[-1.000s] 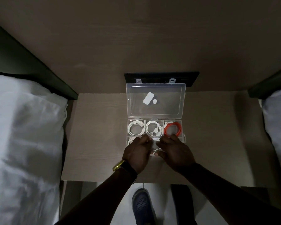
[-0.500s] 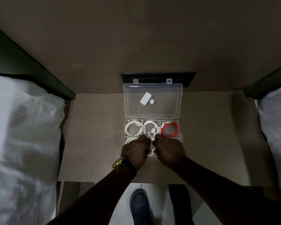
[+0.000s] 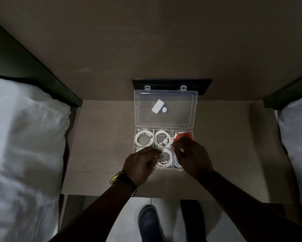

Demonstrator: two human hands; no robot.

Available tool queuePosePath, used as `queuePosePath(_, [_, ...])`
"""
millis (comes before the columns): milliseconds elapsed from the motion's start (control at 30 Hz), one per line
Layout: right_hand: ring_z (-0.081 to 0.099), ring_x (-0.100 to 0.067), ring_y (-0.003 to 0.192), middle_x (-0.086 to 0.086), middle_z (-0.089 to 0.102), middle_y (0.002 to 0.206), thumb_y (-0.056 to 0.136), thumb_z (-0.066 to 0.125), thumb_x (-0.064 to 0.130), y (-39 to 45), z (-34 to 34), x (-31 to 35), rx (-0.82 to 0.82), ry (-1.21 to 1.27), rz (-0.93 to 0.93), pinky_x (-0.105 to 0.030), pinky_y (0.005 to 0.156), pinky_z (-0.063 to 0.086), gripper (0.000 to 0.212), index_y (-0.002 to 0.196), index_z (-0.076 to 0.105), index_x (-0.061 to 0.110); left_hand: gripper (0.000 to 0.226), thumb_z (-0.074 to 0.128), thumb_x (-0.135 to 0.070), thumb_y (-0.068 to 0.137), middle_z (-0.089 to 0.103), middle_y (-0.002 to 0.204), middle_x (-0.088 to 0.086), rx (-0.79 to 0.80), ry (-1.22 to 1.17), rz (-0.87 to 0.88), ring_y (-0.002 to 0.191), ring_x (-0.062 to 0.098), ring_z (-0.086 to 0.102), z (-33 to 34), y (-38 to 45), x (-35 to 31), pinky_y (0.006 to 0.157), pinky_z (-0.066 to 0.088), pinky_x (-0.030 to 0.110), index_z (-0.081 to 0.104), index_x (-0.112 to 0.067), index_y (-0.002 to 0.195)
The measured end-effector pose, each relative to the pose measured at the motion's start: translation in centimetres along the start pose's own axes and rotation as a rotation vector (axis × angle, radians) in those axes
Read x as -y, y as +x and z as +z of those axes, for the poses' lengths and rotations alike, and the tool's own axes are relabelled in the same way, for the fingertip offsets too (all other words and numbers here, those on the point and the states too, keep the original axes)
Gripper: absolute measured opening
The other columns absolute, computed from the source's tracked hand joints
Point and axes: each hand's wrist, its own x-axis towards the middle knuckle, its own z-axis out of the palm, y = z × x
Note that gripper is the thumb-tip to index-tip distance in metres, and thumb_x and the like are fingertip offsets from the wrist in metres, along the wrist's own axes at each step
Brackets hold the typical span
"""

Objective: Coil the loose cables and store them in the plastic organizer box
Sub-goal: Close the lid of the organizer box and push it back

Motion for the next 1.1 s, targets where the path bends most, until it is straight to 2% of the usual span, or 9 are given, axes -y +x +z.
queuePosePath(167, [0.065,-0.016,0.094,-0.001,0.068,0.116,0.091,0.065,0.025,5.2,-3.3,-1.7,-0.289,0.413,0.383,-0.034,0.084,0.054,0.024,0.115,0.065,0.021,0.028,0.064,-0.010,0.086,0.071,0.111,0.003,-0.317,-0.186,-0.237,0.096,0.026,0.068,-2.4,3.9,1.3,0.084,0.053,0.030,0.068,-0.018,0.113])
queuePosePath(300, [0.054,-0.014,0.103,0.004,0.059,0.114,0.095,0.061,0.029,10.2,-6.1,-2.4,-0.246,0.954,0.581,-0.036,0.092,0.041,0.025,0.118,0.058,0.020,0.062,0.070,-0.024,0.087,0.052,0.141,0.010,-0.351,-0.571,-0.709,0.125,0.027,0.052,-6.3,10.9,2.9,0.104,0.043,0.039,0.043,-0.014,0.142])
queuePosePath(400, [0.059,-0.023,0.111,-0.008,0.065,0.117,0.096,0.056,0.043,10.7,-7.5,-1.4,-0.158,1.164,0.570,-0.039,0.095,0.044,0.027,0.106,0.060,0.018,0.037,0.054,-0.057,0.087,0.067,0.116,-0.003,-0.312,-0.862,-0.740,0.113,0.018,0.058,-8.4,12.2,1.9,0.100,0.041,0.041,0.065,-0.033,0.113])
queuePosePath(500, [0.064,-0.024,0.101,-0.011,0.069,0.103,0.090,0.058,0.050,7.1,-8.1,-0.5,-0.220,1.278,0.486,-0.038,0.092,0.049,0.040,0.104,0.065,0.014,0.052,0.031,-0.068,0.091,0.077,0.097,-0.018,-0.301,-0.898,-0.634,0.105,0.007,0.064,-9.2,8.7,0.1,0.092,0.043,0.033,0.076,-0.041,0.091])
queuePosePath(567, [0.066,-0.019,0.097,-0.010,0.073,0.099,0.088,0.057,0.053,3.5,-7.3,-0.4,-0.224,1.170,0.426,-0.030,0.087,0.049,0.045,0.104,0.070,0.012,0.054,0.029,-0.063,0.095,0.076,0.105,-0.016,-0.255,-0.836,-0.535,0.107,0.004,0.065,-8.2,5.5,0.0,0.092,0.044,0.032,0.076,-0.037,0.098])
queuePosePath(667, [0.068,-0.002,0.092,0.004,0.077,0.097,0.088,0.066,0.032,-1.5,-4.0,-1.1,-0.124,0.904,0.355,-0.014,0.079,0.050,0.019,0.099,0.074,0.018,0.036,0.049,-0.049,0.093,0.071,0.107,-0.012,-0.186,-0.635,-0.477,0.106,0.003,0.063,-5.5,1.3,1.2,0.097,0.048,0.041,0.075,-0.026,0.099])
queuePosePath(767, [0.064,-0.012,0.111,0.002,0.071,0.117,0.080,0.080,0.013,-4.2,-0.5,-2.5,-0.057,0.563,0.292,-0.028,0.097,0.048,0.027,0.105,0.073,0.017,0.020,0.073,-0.025,0.086,0.066,0.118,-0.004,-0.062,-0.382,-0.333,0.119,0.010,0.058,-2.8,-1.4,2.7,0.105,0.045,0.042,0.076,-0.017,0.103])
queuePosePath(900, [0.041,-0.025,0.139,-0.008,0.050,0.147,0.074,0.085,0.016,-5.8,2.1,-4.1,0.018,0.234,-0.038,-0.036,0.110,0.038,0.052,0.122,0.067,0.010,0.056,0.086,-0.032,0.068,0.056,0.135,0.004,-0.003,-0.234,-0.108,0.138,0.017,0.041,-0.6,-3.1,4.5,0.112,0.038,0.031,0.069,-0.014,0.118])
queuePosePath(1100, [0.039,-0.033,0.140,-0.017,0.051,0.145,0.070,0.087,0.015,-5.8,3.2,-4.7,0.019,0.101,-0.129,-0.053,0.105,0.045,0.061,0.126,0.064,0.006,0.060,0.079,-0.038,0.077,0.050,0.143,0.009,-0.047,0.003,0.013,0.143,0.024,0.033,1.4,-3.6,5.4,0.112,0.037,0.036,0.058,-0.016,0.129])
